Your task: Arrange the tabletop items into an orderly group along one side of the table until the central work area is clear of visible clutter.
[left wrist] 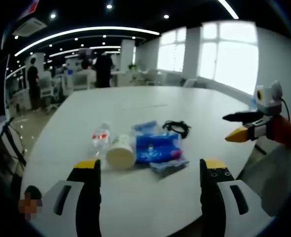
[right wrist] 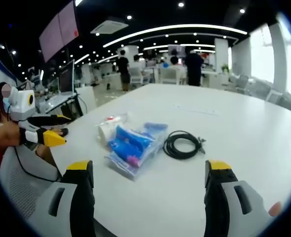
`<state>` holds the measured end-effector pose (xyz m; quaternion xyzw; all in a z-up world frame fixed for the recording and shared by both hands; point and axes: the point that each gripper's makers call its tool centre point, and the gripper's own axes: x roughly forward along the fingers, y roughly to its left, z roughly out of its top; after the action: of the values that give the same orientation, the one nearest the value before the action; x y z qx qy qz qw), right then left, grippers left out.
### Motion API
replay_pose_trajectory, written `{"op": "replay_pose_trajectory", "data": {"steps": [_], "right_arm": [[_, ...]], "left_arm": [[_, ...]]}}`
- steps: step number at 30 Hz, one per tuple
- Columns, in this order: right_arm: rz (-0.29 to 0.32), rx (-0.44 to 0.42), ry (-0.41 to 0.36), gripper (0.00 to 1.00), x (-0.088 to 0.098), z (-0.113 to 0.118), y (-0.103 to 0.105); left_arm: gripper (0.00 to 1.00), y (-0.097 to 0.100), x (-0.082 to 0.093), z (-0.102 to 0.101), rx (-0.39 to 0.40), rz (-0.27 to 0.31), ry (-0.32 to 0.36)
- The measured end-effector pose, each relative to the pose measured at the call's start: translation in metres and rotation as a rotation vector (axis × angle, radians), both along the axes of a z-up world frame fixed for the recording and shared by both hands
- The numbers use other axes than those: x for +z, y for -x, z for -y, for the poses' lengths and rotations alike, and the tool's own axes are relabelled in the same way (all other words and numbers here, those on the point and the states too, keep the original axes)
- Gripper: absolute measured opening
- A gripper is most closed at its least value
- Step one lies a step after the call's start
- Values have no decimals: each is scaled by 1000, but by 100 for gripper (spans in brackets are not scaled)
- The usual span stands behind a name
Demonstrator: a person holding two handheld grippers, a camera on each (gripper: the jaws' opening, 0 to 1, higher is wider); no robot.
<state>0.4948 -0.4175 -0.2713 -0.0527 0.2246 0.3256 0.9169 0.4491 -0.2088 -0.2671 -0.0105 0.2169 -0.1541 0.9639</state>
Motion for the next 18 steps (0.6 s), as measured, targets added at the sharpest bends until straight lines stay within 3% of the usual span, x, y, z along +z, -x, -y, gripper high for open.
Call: {"op": "replay_pose_trajectory", "data": {"steps": [10,18], "right_arm": [[-1,1,1,93,0,0,0],[4,3,-4,93,2,1,0]], "left_arm": [[78,-6,6,-5,6,8,-4],[78,-21,23,-20,33,45,-33]]}}
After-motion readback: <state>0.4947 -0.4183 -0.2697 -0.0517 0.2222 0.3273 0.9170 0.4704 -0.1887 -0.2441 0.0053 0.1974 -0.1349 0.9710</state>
